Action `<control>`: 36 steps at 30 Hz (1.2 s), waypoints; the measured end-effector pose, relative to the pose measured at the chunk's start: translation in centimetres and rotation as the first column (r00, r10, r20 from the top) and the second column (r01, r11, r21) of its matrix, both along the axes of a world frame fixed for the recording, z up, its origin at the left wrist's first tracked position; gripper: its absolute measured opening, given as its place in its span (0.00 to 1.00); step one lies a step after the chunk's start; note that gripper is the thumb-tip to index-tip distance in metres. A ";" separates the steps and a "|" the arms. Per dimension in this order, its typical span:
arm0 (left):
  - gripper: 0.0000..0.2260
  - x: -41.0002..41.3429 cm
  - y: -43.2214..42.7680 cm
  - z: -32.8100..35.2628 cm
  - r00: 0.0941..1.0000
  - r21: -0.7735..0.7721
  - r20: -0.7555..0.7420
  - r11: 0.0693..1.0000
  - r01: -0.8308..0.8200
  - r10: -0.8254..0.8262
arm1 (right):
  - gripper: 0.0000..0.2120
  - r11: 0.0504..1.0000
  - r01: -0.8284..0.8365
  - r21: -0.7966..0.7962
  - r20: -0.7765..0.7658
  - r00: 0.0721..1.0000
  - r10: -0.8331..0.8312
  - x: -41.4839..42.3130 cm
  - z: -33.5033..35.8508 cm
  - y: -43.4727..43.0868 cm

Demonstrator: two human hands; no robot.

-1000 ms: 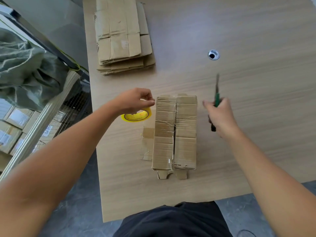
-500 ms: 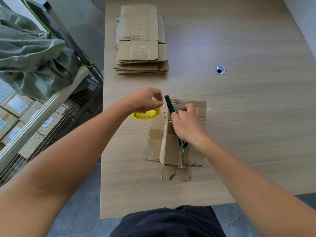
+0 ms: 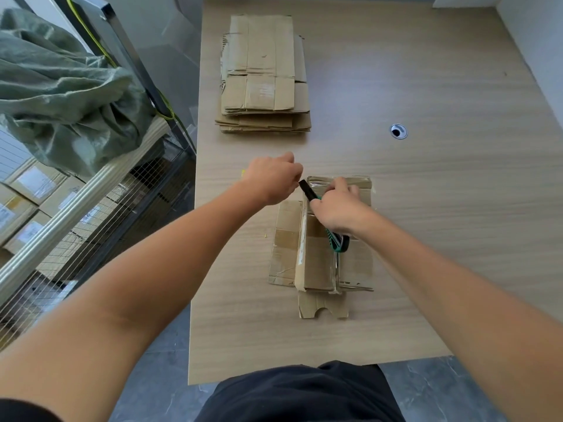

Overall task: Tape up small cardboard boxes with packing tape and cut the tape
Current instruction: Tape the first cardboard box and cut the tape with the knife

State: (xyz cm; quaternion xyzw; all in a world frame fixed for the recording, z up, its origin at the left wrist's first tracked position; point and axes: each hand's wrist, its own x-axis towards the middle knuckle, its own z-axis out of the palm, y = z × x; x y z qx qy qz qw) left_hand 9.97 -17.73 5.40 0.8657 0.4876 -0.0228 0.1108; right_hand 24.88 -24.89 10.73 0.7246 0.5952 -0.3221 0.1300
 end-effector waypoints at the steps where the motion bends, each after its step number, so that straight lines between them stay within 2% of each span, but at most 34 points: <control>1: 0.10 -0.1 -0.1 -0.1 1.000 0.013 -0.004 1.000 -0.009 0.009 | 0.23 1.000 -0.003 -0.014 0.012 1.000 0.003 -0.1 0.1 0.1; 4: 0.10 -0.2 -0.5 -0.5 0.998 0.009 0.020 0.998 -0.066 0.066 | 0.20 1.000 -0.023 -0.017 0.033 0.999 0.024 -0.6 0.4 0.1; 9: 0.09 -0.3 -1.2 -1.2 0.958 -0.117 0.155 0.967 -0.225 0.242 | 0.16 1.000 -0.022 -0.015 0.085 0.996 0.023 -1.4 0.5 -0.2; 13: 0.09 -0.1 -2.5 -1.1 0.947 -0.055 0.233 0.975 -0.215 0.221 | 0.10 0.997 -0.063 -0.046 0.145 0.987 0.069 -1.5 0.1 -0.2; 15: 0.08 -0.3 -2.2 -0.3 0.924 -0.007 0.293 0.967 -0.255 0.246 | 0.10 0.992 -0.106 -0.067 0.163 0.980 0.116 -1.4 0.0 0.0; 18: 0.08 -1.4 -0.8 1.2 0.912 0.017 0.295 0.952 -0.305 0.287 | 0.20 0.996 -0.081 -0.036 0.065 0.994 0.083 -0.5 0.2 0.8; 21: 0.09 -2.4 -1.1 2.2 0.905 -0.061 0.264 0.943 -0.328 0.332 | 0.18 0.997 0.038 0.074 -0.183 0.983 -0.024 0.7 0.6 0.9; 24: 0.07 -2.8 -3.7 3.4 0.792 -0.278 0.409 0.889 -0.364 0.453 | 0.17 0.913 0.357 0.198 -0.514 0.831 -0.213 2.7 1.0 -1.1; 26: 0.05 -2.8 -6.4 4.5 0.710 -0.379 0.489 0.856 -0.351 0.507 | 0.19 0.854 0.498 0.153 -0.667 0.689 -0.283 3.9 1.0 -3.4; 28: 0.05 -2.2 -9.5 5.7 0.685 -0.398 0.526 0.858 -0.325 0.504 | 0.19 0.815 0.572 0.091 -0.776 0.554 -0.302 4.7 1.1 -5.7; 31: 0.06 -0.9 -13.8 7.5 0.659 -0.391 0.565 0.864 -0.317 0.497 | 0.19 0.804 0.591 0.066 -0.887 0.404 -0.225 5.6 2.1 -8.6; 34: 0.09 1.0 -18.6 9.4 0.625 -0.400 0.597 0.862 -0.312 0.503 | 0.17 0.874 0.486 0.004 -0.961 0.245 -0.132 7.1 2.9 -12.8; 36: 0.10 3.0 -22.6 10.7 0.590 -0.422 0.631 0.861 -0.283 0.503 | 0.16 0.907 0.421 0.030 -0.967 0.242 -0.081 8.7 3.3 -16.3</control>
